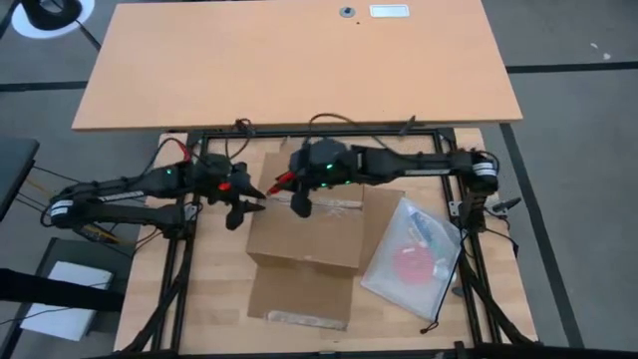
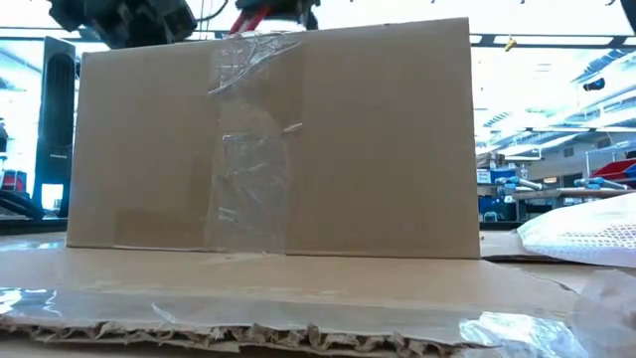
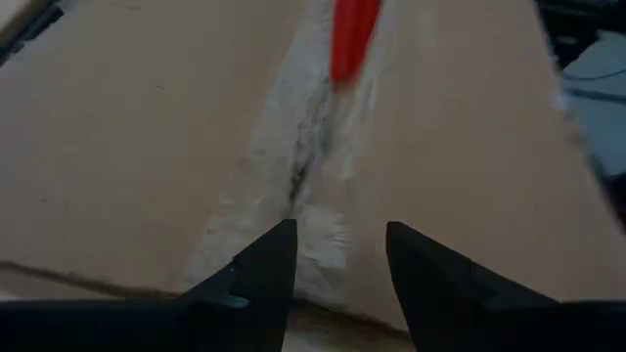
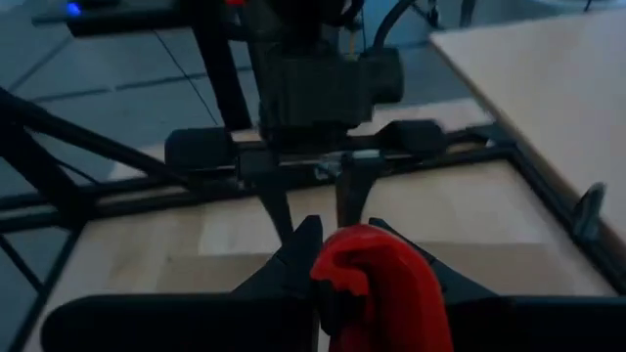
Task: Unpack boxes
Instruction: Break down cardboard box until it is fully flat
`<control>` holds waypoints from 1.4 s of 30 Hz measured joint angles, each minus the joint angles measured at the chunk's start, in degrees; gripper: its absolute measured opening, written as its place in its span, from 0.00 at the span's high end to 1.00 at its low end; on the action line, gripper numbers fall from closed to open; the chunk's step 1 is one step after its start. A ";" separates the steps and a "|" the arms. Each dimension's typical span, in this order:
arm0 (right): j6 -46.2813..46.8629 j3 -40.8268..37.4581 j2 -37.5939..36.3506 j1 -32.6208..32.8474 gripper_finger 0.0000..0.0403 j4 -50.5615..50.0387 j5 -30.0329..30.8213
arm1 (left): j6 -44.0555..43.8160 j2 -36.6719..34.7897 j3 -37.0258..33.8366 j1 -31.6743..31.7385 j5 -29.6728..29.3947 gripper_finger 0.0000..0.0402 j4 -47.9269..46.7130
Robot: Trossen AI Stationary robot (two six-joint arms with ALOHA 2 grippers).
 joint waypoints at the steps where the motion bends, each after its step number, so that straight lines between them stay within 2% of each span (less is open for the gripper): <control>1: 0.01 0.00 1.07 -0.18 0.85 0.44 -0.30 | 1.01 -0.01 -1.64 0.00 -0.43 0.57 1.54; 8: 0.60 0.00 5.27 -0.57 0.85 6.04 -0.21 | 4.26 -0.20 -4.86 -0.02 -5.02 0.57 3.30; 14: 0.74 0.07 6.05 -0.49 0.85 7.31 0.68 | 6.55 -0.29 0.52 0.00 -5.85 0.57 1.41; 18: -0.71 0.07 6.29 -0.29 0.85 8.00 3.18 | 11.34 0.60 0.53 0.00 -9.07 0.57 0.44; 27: -1.83 0.07 6.40 -0.22 0.85 7.00 2.56 | 11.26 2.03 -3.98 0.00 -7.88 0.57 2.30; 35: -1.90 0.07 6.70 -0.05 0.85 6.48 2.60 | 10.54 2.08 -4.07 0.00 -7.84 0.57 3.03; 39: -1.52 0.13 9.43 0.46 0.85 10.24 1.51 | 10.25 2.11 -4.14 0.00 -7.81 0.57 2.42; 42: -2.11 0.17 9.77 0.86 0.85 10.42 3.26 | 10.23 2.12 -4.16 0.00 -7.81 0.57 2.42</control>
